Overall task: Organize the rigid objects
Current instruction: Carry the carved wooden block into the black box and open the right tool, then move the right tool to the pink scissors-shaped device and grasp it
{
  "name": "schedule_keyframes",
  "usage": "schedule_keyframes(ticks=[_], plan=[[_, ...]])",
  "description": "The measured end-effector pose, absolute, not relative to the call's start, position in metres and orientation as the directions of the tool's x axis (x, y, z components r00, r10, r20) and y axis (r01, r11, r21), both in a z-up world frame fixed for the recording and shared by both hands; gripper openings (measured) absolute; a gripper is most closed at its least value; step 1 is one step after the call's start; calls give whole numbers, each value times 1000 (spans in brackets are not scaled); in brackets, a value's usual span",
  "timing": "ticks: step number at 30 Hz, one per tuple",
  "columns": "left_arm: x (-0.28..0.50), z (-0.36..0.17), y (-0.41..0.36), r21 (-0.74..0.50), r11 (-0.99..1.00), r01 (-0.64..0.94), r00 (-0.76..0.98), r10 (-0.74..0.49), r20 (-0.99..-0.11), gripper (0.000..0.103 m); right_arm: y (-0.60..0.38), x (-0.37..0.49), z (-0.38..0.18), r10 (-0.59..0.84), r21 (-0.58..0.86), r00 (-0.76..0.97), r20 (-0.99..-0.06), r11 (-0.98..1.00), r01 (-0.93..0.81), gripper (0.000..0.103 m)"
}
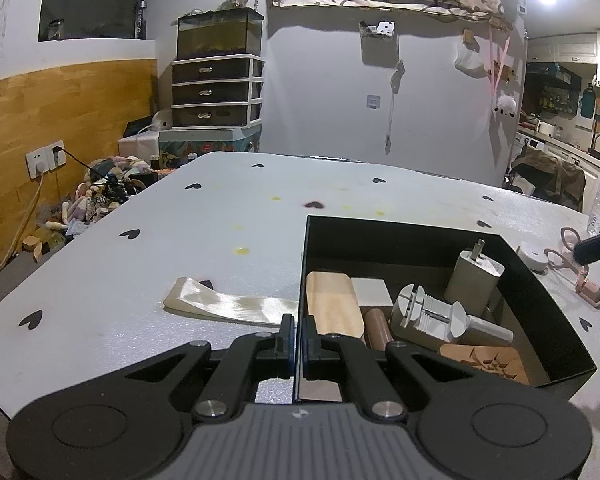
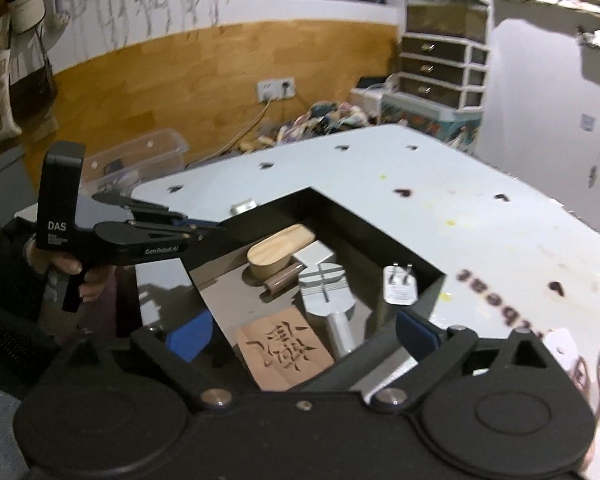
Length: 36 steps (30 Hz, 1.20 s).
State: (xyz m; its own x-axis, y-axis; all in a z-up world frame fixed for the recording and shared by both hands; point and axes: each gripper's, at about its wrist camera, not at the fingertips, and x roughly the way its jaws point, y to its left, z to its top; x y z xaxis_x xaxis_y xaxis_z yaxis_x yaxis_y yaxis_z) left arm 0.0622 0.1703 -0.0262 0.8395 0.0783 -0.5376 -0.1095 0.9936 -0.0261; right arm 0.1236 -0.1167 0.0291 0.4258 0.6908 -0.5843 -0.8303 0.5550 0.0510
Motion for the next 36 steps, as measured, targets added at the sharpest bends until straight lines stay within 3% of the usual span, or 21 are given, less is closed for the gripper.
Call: schedule_keyframes(ticks=[11, 28, 36], plan=[[61, -25, 169, -28, 993, -116, 840, 83, -536, 3, -163, 103, 13, 561, 31, 655, -506, 771, -636, 102], [60, -25, 170, -23, 992, -120, 839, 89, -536, 3, -218, 108, -24, 142, -41, 894, -426, 984, -176, 102], [60, -25, 170, -24, 992, -121, 840, 89, -536, 3, -241, 155, -44, 54, 5, 860, -508, 998, -60, 102]])
